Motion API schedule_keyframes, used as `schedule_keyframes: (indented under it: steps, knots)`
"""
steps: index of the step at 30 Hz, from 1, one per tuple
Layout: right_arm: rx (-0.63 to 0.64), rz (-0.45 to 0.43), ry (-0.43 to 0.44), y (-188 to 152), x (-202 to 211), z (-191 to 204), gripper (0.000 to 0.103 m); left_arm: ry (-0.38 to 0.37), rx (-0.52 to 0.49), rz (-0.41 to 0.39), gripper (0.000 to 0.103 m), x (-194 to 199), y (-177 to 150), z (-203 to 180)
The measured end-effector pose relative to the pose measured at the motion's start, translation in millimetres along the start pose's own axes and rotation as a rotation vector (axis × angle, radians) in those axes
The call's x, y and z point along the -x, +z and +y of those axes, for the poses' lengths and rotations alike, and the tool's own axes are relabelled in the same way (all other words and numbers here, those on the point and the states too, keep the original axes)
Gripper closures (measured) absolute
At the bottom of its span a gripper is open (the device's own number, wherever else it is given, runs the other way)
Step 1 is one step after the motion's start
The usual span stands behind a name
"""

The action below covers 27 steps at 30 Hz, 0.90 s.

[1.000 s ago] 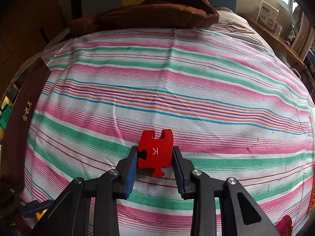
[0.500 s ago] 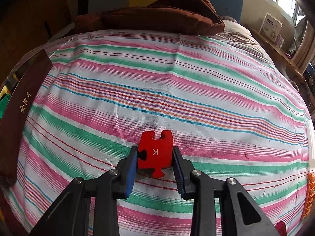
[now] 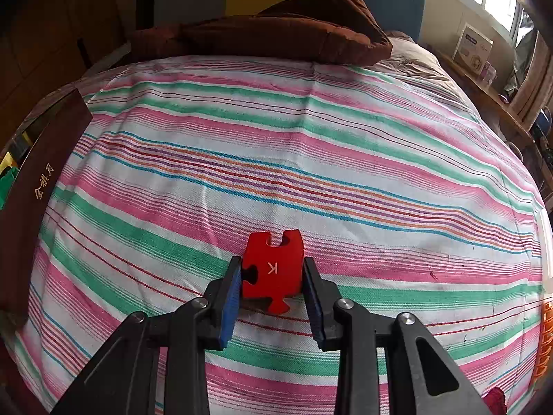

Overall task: Organize rigid objects
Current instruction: 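Carry the yellow piece into the gold tray and open the left gripper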

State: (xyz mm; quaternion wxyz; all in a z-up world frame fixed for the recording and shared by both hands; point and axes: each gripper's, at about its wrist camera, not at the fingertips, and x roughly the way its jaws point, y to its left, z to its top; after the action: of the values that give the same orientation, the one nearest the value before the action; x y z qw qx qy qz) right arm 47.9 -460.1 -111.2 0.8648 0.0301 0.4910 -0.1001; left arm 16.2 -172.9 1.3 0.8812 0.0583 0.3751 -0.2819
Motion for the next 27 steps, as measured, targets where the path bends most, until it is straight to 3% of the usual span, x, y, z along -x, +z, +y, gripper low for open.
schedule_keyframes:
  steps: [11, 20, 27]
  knots:
    - [0.003, -0.004, -0.008, -0.9, 1.0, 1.1, 0.070, 0.042, 0.103, 0.026, 0.073, -1.9, -12.9, 45.0]
    - [0.022, -0.002, -0.021, -0.4, 1.4, 3.4, 0.070, 0.073, 0.282, 0.025, 0.073, 16.7, -32.6, 114.9]
    - [0.037, 0.003, -0.033, 0.7, 1.9, 6.1, 0.070, 0.033, 0.322, 0.053, 0.073, 10.5, -43.1, 126.0]
